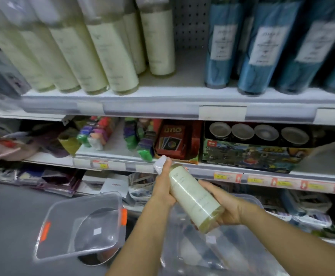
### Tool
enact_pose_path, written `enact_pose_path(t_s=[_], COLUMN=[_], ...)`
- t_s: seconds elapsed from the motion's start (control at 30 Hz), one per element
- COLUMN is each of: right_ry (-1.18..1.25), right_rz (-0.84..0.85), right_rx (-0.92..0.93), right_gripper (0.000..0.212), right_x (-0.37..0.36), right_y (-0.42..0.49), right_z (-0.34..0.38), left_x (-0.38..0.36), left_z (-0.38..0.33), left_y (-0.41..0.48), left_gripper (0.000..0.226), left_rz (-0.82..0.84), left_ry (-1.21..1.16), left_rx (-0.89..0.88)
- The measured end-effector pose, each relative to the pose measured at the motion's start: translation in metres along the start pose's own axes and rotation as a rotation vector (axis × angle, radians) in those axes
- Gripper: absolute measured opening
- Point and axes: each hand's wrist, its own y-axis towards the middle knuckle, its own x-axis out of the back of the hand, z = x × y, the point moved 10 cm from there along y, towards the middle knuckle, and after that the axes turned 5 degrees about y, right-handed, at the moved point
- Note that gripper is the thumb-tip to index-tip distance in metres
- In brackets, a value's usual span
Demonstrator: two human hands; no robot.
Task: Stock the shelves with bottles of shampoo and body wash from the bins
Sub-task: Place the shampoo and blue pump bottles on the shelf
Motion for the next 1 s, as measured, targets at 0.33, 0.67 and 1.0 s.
enact_pose_path(t_s=[0.33, 0.67, 1.0], right_ry=[-0.459, -0.554, -0.38], right_rz=[0.241, 0.05, -0.09], right_rx=[0.266, 0.746, 0.985], right_gripper=[0.094, 0.087, 0.066], right_x=[-0.072, -0.107, -0.133], right_y=[-0.069, -0.118, -0.153], right_z=[0.059, 0.115, 0.182], left_x=[-0.013, -0.049, -0.092], left_z=[-0.091, -0.169, -0.215], left_y=[-0.077, -0.154, -0.186], left_gripper=[0.114, 0.066, 0.056], left_rz=[-0.031, 0.027, 0.249], left_ry=[0.009, 0.128, 0.297], left_rx=[-0.281, -0.577, -0.678])
